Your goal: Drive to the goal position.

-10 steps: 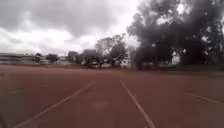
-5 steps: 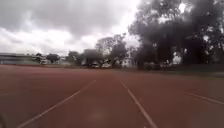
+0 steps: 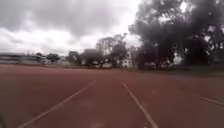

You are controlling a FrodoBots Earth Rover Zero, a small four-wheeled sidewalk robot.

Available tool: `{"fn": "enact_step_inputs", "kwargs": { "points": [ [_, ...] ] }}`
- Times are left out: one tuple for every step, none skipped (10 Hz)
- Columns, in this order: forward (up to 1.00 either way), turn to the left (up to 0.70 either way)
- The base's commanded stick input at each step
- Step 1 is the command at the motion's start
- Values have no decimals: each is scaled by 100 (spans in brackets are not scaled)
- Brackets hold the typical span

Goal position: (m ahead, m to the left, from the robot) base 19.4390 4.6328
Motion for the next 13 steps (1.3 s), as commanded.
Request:
{"fn": "enact_step_inputs", "kwargs": {
  "points": [
    [70, 0],
    [70, 0],
    [70, 0],
    [70, 0],
    [70, 0],
    [70, 0],
    [70, 0],
    [70, 0],
    [70, 0],
    [70, 0],
    [70, 0],
    [70, 0],
    [70, 0]
  ]
}}
